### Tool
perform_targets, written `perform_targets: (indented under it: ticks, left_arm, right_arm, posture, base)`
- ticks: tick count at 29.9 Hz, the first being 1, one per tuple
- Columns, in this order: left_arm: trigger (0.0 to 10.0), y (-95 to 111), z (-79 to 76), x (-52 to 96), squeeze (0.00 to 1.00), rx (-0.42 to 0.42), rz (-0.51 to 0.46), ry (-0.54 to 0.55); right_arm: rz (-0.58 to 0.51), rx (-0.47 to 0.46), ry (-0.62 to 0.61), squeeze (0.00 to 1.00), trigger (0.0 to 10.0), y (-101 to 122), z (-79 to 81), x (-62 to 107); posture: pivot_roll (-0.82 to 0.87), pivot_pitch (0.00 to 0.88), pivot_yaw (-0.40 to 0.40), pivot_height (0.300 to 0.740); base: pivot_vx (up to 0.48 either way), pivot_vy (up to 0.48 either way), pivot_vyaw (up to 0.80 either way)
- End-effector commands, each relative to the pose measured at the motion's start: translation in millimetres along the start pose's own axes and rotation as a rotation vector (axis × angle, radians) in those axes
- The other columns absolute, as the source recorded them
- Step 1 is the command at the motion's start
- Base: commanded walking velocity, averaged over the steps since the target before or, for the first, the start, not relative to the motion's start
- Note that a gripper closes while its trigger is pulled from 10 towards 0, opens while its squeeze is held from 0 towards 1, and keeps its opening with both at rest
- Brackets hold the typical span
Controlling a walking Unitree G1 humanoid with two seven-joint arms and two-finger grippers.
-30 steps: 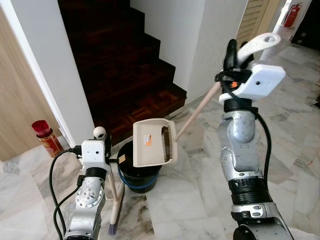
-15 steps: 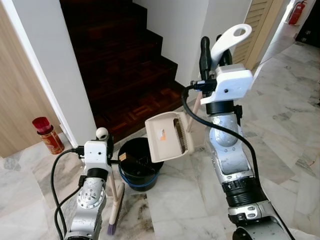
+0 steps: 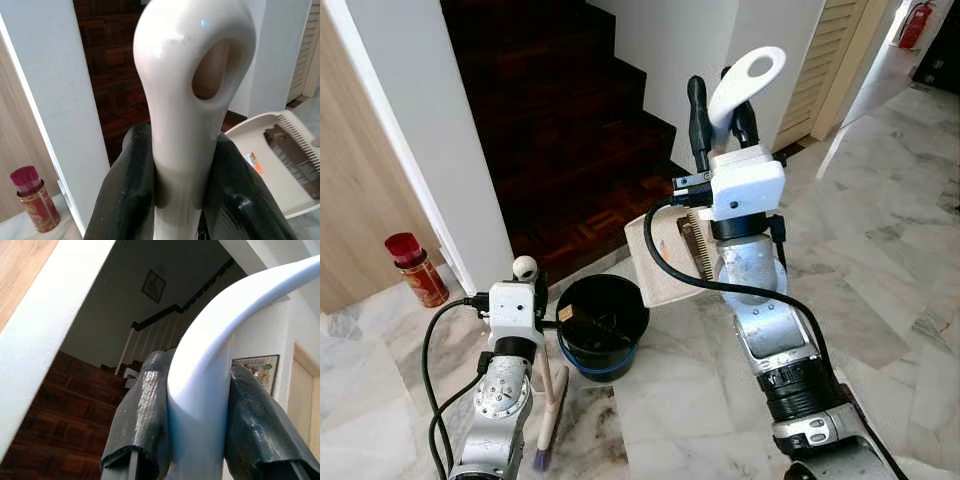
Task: Sweep floor
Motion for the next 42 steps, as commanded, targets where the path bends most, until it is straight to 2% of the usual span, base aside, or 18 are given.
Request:
perform_targets:
  ticks: [1,9,24,28,34,38,40,41,42]
  left_arm:
    - [10.0,12.5,-3.2,-2.3,0.0,-0.008,-0.06,-0.019]
    - [10.0,12.2,-3.4,-1.6,0.0,-0.006,-0.059,-0.02]
    - [10.0,11.4,-4.5,-1.6,0.0,-0.003,-0.057,-0.02]
    - [10.0,11.5,-4.6,-1.8,0.0,-0.003,-0.058,-0.019]
    - [10.0,10.8,-5.3,-1.1,0.0,-0.003,-0.056,-0.018]
    - [10.0,10.3,-6.0,-0.7,0.0,-0.003,-0.054,-0.019]
    - [10.0,9.7,-5.9,-0.5,0.0,-0.002,-0.051,-0.02]
    - [10.0,9.7,-5.9,-0.5,0.0,-0.002,-0.051,-0.02]
    - [10.0,9.4,-6.0,-0.5,0.0,-0.001,-0.049,-0.021]
  right_arm:
    - [-0.105,-0.007,-0.017,0.0,10.0,21.0,-4.0,-6.3]
    - [-0.078,-0.039,0.042,0.0,10.0,20.4,10.7,-0.3]
    - [-0.088,-0.031,0.051,0.0,10.0,24.4,11.3,-0.6]
    - [-0.092,-0.02,0.053,0.0,10.0,25.3,11.3,-1.4]
    - [-0.099,0.059,0.066,0.0,10.0,27.1,13.7,-4.2]
    - [-0.086,0.079,0.058,0.0,10.0,25.3,12.6,-5.6]
    - [-0.011,0.1,0.024,0.0,10.0,12.2,4.3,-7.1]
    - [-0.011,0.1,0.024,0.0,10.0,12.2,4.3,-7.1]
    - [0.047,0.072,-0.018,0.0,10.0,3.1,-4.1,-7.3]
  posture:
    - [0.09,0.0,-0.052,0.74]
    - [0.09,0.0,-0.054,0.74]
    - [0.08,0.0,-0.056,0.74]
    - [0.08,0.0,-0.057,0.74]
    - [0.08,0.0,-0.061,0.74]
    - [0.08,0.0,-0.062,0.74]
    - [0.08,0.0,-0.063,0.74]
    - [0.08,0.0,-0.063,0.74]
    - [0.08,0.0,-0.063,0.74]
  base:
    - [0.0,0.0,0.0]
    - [0.0,0.0,0.0]
    - [0.0,0.0,0.0]
    - [0.0,0.0,0.0]
    - [0.0,0.0,0.0]
    - [0.0,0.0,0.0]
    - [0.0,0.0,0.0]
    - [0.0,0.0,0.0]
    - [0.0,0.0,0.0]
Point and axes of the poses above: a point about 5 cm out from each wrist's last joint towards the gripper, its own x axis pointing back from the gripper into the wrist, its own y axis along the axis of the wrist's last joint, z = x × y, the point moved 3 cm from there along -x, pointing out of the wrist towards the gripper, and after that the axes turned 8 degrees about x, right-handed, at the moved point
